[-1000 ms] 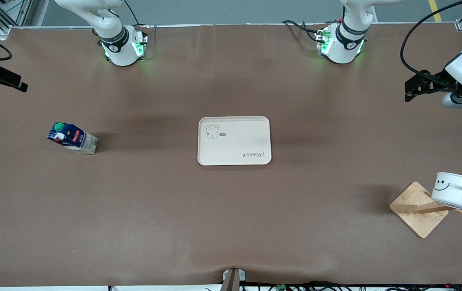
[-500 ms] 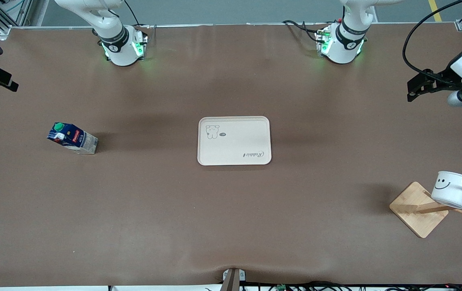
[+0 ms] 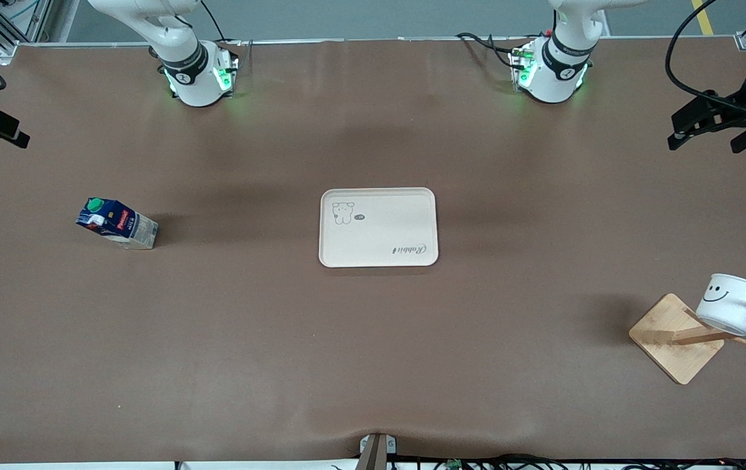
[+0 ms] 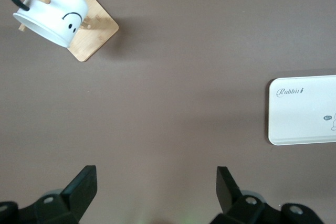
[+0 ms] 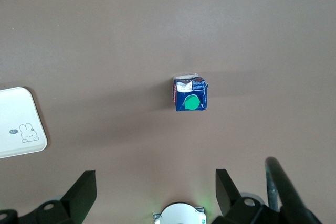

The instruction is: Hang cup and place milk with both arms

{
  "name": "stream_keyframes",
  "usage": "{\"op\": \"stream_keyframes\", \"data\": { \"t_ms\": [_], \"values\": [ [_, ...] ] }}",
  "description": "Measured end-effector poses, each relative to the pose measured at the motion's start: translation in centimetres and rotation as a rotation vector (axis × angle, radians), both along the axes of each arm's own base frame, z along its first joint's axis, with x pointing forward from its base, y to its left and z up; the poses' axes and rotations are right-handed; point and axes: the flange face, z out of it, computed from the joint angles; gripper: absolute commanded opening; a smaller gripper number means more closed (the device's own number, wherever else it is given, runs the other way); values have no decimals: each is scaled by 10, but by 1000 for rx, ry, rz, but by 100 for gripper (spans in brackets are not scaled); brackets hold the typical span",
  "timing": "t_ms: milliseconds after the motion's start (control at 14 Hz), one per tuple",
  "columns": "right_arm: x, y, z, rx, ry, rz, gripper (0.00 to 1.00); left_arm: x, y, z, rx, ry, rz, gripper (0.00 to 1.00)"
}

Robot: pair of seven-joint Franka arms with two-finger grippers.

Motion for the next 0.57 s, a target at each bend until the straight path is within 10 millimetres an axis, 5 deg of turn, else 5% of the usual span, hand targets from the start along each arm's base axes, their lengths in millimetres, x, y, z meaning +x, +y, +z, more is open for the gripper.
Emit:
{"op": "stream_keyframes", "data": {
  "t_ms": [571],
  "values": [
    [0, -1, 0, 0, 0, -3, 100, 3, -10, 5, 32, -17, -22, 100]
  ]
}}
